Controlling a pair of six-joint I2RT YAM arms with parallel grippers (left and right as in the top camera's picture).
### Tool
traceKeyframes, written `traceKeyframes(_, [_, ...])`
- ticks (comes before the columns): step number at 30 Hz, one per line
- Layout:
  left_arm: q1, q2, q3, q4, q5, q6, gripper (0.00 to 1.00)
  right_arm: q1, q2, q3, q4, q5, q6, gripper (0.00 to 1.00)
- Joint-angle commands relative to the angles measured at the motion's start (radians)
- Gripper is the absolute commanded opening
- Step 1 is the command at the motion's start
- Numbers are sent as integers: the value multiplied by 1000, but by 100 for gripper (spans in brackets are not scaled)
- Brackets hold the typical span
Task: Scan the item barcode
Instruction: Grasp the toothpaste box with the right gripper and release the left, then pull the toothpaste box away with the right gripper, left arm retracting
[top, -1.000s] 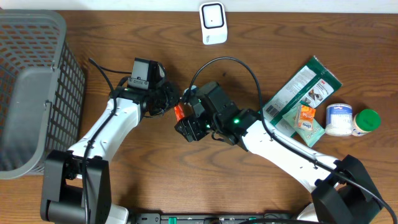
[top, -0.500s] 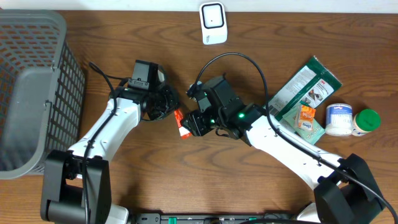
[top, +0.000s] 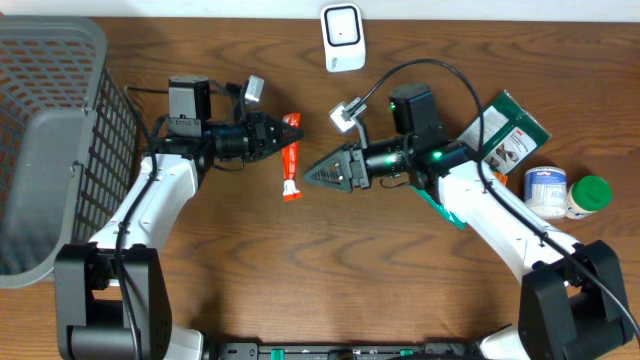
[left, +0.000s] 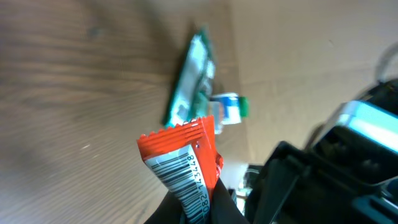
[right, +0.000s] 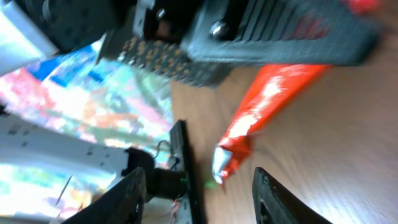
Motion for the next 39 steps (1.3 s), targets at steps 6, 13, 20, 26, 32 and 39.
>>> traceKeyframes(6, [-2, 9, 22, 139, 220, -45, 7, 70, -21, 21, 44, -1, 5, 43])
traceKeyframes(13, [33, 9, 22, 168, 269, -102, 7, 33, -21, 21, 115, -1, 8, 49])
traceKeyframes(20, [58, 9, 22, 167, 269, -146, 7, 3, -21, 20, 113, 60, 21, 47])
traceKeyframes(26, [57, 9, 22, 167, 269, -146, 7, 35, -21, 20, 199, 129, 94, 43])
traceKeyframes(32, [57, 9, 22, 167, 269, -145, 7, 69, -21, 20, 291, 159, 166, 42])
traceKeyframes(39, [57, 9, 22, 167, 269, -145, 7, 112, -20, 19, 290, 210, 169, 33])
